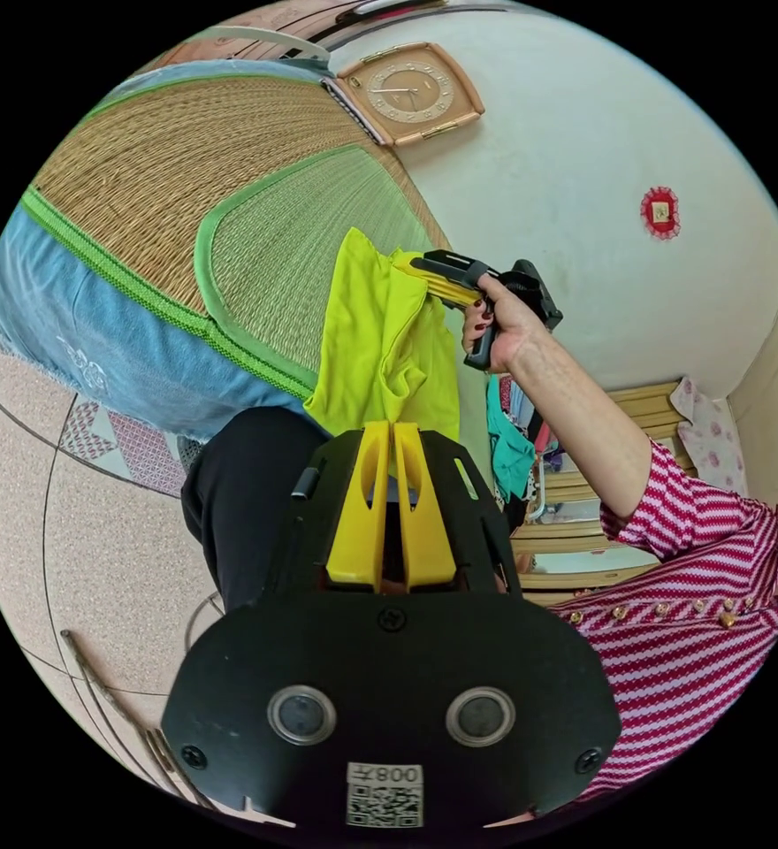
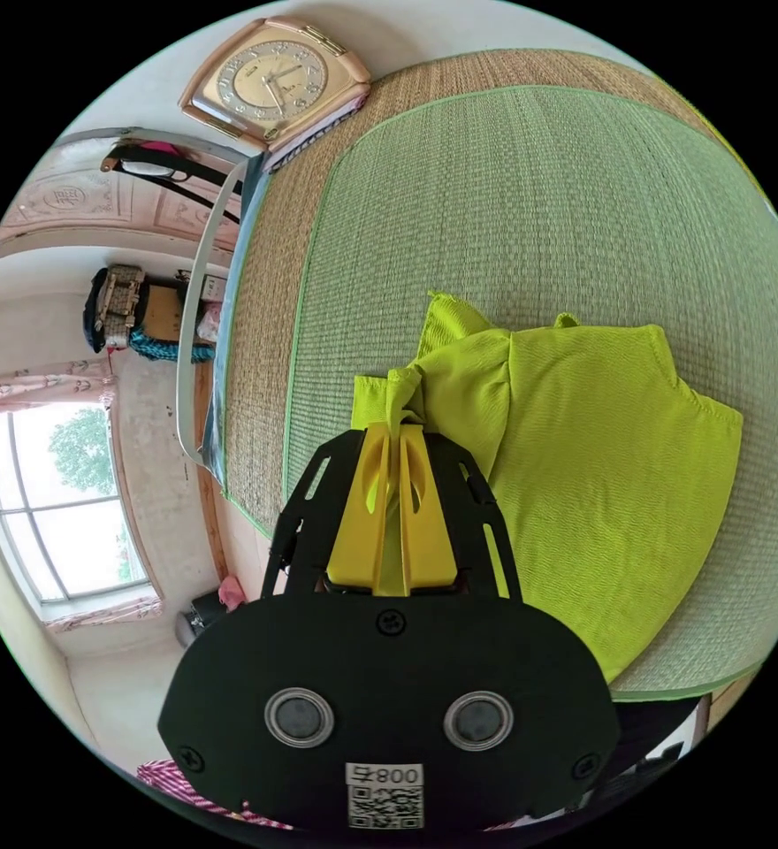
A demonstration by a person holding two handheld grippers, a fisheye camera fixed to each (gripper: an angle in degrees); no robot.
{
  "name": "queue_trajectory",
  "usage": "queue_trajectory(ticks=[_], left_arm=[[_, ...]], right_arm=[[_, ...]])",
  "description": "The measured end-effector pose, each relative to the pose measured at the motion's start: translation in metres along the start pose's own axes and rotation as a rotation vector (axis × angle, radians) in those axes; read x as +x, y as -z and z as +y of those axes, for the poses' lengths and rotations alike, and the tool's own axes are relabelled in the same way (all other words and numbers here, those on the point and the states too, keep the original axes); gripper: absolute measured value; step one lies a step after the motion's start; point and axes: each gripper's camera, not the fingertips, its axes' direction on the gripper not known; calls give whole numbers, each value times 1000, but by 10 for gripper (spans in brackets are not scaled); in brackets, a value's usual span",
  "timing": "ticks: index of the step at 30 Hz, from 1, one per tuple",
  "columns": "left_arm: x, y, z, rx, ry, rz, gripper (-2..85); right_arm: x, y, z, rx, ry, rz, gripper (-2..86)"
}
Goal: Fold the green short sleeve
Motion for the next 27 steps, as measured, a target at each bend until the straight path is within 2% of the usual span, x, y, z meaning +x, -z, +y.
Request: queue_trajectory(ticks=[13,20,27], left_arm=[[-31,22,-13,5,21,38,6],[-50,27,-17,-4,80,42,5],[-61,30,-20,-9,108,52,6]], right_arm=[[-29,2,3,67,32,-62,11],[-39,-33,-13,-26,37,-15,18],[-40,-44,-19,-72,68,-85,25]])
